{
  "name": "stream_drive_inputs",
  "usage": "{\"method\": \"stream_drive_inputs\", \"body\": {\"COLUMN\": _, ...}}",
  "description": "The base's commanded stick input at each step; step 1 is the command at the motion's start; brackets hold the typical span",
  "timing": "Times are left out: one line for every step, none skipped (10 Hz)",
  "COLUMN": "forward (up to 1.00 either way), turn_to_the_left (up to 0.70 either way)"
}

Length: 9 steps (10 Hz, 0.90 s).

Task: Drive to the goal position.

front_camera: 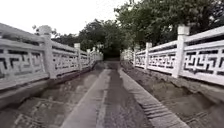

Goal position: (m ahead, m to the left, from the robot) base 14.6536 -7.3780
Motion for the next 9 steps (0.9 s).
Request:
{"method": "stream_drive_inputs", "body": {"forward": 0.45, "turn_to_the_left": 0.03}}
{"method": "stream_drive_inputs", "body": {"forward": 0.45, "turn_to_the_left": 0.03}}
{"method": "stream_drive_inputs", "body": {"forward": 0.45, "turn_to_the_left": 0.03}}
{"method": "stream_drive_inputs", "body": {"forward": 0.45, "turn_to_the_left": 0.03}}
{"method": "stream_drive_inputs", "body": {"forward": 0.45, "turn_to_the_left": 0.03}}
{"method": "stream_drive_inputs", "body": {"forward": 0.45, "turn_to_the_left": 0.03}}
{"method": "stream_drive_inputs", "body": {"forward": 0.45, "turn_to_the_left": 0.03}}
{"method": "stream_drive_inputs", "body": {"forward": 0.45, "turn_to_the_left": 0.03}}
{"method": "stream_drive_inputs", "body": {"forward": 0.45, "turn_to_the_left": 0.03}}
